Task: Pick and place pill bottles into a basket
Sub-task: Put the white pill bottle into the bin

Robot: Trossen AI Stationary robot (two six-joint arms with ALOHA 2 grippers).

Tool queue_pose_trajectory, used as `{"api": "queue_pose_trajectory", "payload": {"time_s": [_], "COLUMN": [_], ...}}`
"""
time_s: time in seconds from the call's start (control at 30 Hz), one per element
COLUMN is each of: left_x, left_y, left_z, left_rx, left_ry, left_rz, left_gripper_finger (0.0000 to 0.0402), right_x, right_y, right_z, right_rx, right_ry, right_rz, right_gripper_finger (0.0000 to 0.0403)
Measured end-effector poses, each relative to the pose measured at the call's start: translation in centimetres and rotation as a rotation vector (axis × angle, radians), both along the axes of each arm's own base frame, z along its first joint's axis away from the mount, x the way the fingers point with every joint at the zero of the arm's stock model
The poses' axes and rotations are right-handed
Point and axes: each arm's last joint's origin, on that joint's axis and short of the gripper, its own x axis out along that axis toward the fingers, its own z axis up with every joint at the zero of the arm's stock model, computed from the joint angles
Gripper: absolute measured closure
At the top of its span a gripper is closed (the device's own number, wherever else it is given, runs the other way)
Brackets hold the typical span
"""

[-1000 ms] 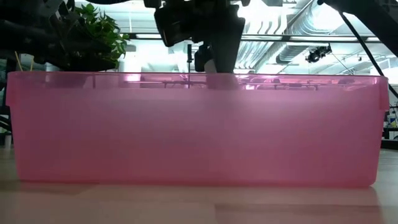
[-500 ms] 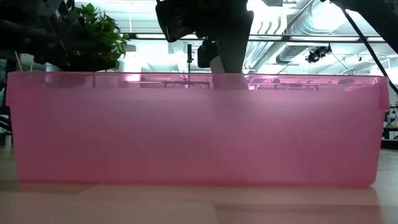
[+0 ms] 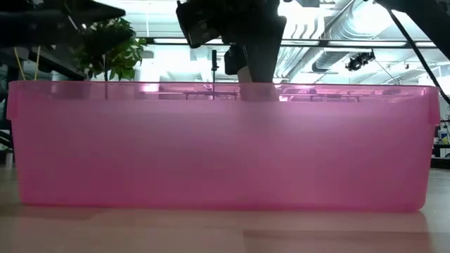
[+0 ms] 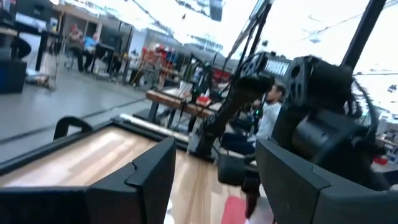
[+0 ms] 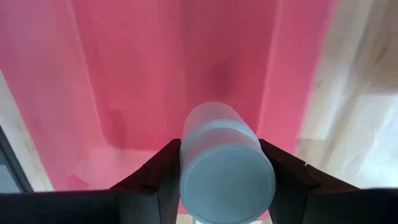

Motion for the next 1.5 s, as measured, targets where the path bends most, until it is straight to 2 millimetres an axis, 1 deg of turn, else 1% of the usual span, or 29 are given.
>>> {"api": "queue_pose_trajectory", "payload": {"time_s": [0.17, 0.3, 0.37, 0.67, 0.9, 0.97, 1.1, 1.17, 1.3, 1.4, 1.5], "left_x": [-1.0, -1.6, -1.7, -1.7, -1.7, -1.7, -1.7, -1.7, -1.7, -1.7, -1.7], "left_y": [-0.1, -0.2, -0.2, -0.2, -0.3, -0.3, -0.4, -0.4, -0.4, -0.3, -0.3], "left_z": [0.4, 0.2, 0.0, -0.1, -0.1, -0.1, -0.1, -0.1, -0.1, -0.1, -0.1], "left_rx": [0.009, 0.006, -0.005, -0.036, -0.055, -0.054, -0.052, -0.052, -0.052, -0.053, -0.053], "left_ry": [-0.048, -0.044, -0.028, -0.017, -0.023, -0.023, -0.023, -0.023, -0.022, -0.016, -0.015], "left_rz": [0.000, 0.000, -0.002, -0.014, -0.041, -0.049, -0.058, -0.057, -0.057, -0.056, -0.056], "left_gripper_finger": [0.0149, 0.0149, 0.0149, 0.0149, 0.0149, 0.0149, 0.0149, 0.0149, 0.0149, 0.0149, 0.0149], "right_x": [-1.6, -2.7, -2.7, -0.5, -0.4, -0.4, -0.5, -0.6, -0.9, -1.0, -1.2], "right_y": [0.7, 0.7, 0.4, -0.7, -1.1, -1.2, -1.5, -1.6, -1.6, -1.6, -1.6], "right_z": [-2.7, -4.2, -4.6, -4.8, -4.8, -4.8, -4.8, -4.8, -4.7, -4.6, -3.8], "right_rx": [-0.010, -0.001, -0.003, 0.035, 0.025, 0.017, 0.015, 0.030, 0.081, 0.084, 0.083], "right_ry": [0.133, 0.200, 0.193, -0.009, -0.019, -0.020, -0.010, 0.010, 0.044, 0.051, 0.041], "right_rz": [0.003, -0.004, -0.008, -0.042, -0.016, -0.017, -0.013, -0.008, -0.009, -0.009, -0.008], "right_gripper_finger": [0.0236, 0.0237, 0.0237, 0.0237, 0.0237, 0.0226, 0.0182, 0.0167, 0.0160, 0.0157, 0.0157]}}
